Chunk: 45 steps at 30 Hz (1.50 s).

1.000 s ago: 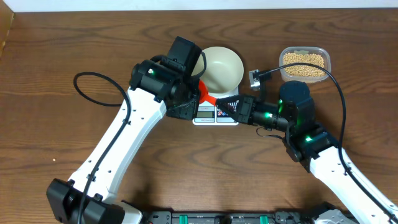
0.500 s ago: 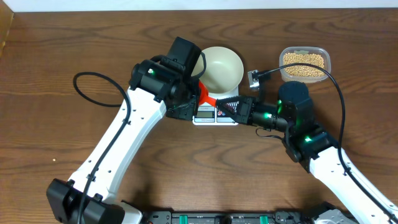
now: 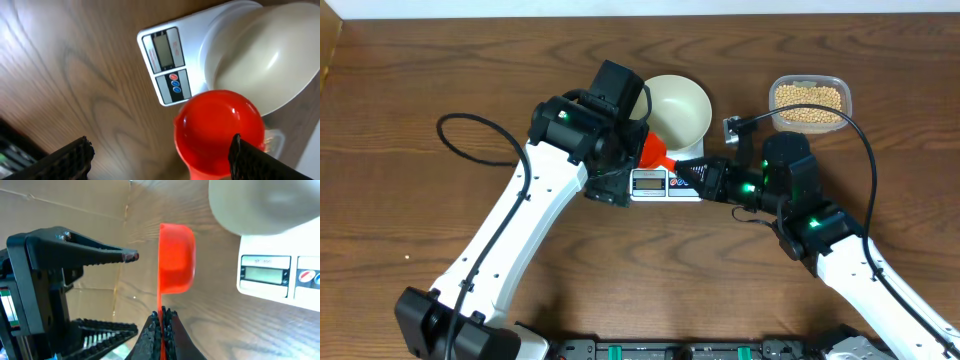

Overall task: Scoop item into bowl and weigh 50g on scale
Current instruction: 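Close the right gripper on the scoop handle, release left gripper, then move the scoop with the right gripper toward the chickpea tub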

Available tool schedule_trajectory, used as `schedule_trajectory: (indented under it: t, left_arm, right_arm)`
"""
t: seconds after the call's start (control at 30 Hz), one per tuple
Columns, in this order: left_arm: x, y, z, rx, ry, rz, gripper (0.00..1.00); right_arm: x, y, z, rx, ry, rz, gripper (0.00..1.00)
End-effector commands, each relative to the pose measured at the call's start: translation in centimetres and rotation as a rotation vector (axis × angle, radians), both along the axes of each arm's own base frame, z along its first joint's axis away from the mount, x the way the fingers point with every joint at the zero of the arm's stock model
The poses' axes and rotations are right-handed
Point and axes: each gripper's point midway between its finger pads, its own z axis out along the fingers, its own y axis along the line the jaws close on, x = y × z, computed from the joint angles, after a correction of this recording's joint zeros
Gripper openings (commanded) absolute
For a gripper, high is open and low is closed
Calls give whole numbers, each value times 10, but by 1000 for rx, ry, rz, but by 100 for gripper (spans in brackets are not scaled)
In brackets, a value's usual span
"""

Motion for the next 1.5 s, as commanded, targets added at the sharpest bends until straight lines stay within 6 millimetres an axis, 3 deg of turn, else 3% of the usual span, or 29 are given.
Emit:
schedule_trajectory:
  t: [0.0, 0.17, 0.43, 0.57, 0.67, 0.9, 1.13, 1.43, 1.47]
  left_arm:
    - [5, 13, -3, 124, -71, -210, 88]
    - [9, 20, -3, 209, -125, -430, 88]
    - [16, 33, -3, 293, -180, -698, 87]
    - [18, 34, -2, 333, -211, -828, 66]
    - [19, 38, 3, 369, -231, -863, 66]
    - [14, 44, 37, 420, -365, -930, 66]
    - [-10, 56, 82, 432, -506, -913, 66]
    - [-28, 64, 115, 437, -625, -879, 67]
    - [-29, 65, 116, 437, -631, -877, 91]
  right_arm:
    - [8, -5, 9, -36, -90, -4, 1]
    - [10, -19, 15, -69, -146, -13, 1]
    - [10, -67, 23, -136, -171, -103, 1]
    - [6, -92, 32, -155, -186, -163, 1]
    - [0, -106, 40, -165, -206, -198, 1]
    - [-18, -128, 52, -253, -253, -197, 1]
    - [-26, -150, 80, -406, -290, -199, 1]
    - [-37, -182, 123, -549, -322, -265, 1]
    - [-38, -187, 125, -565, -322, -274, 1]
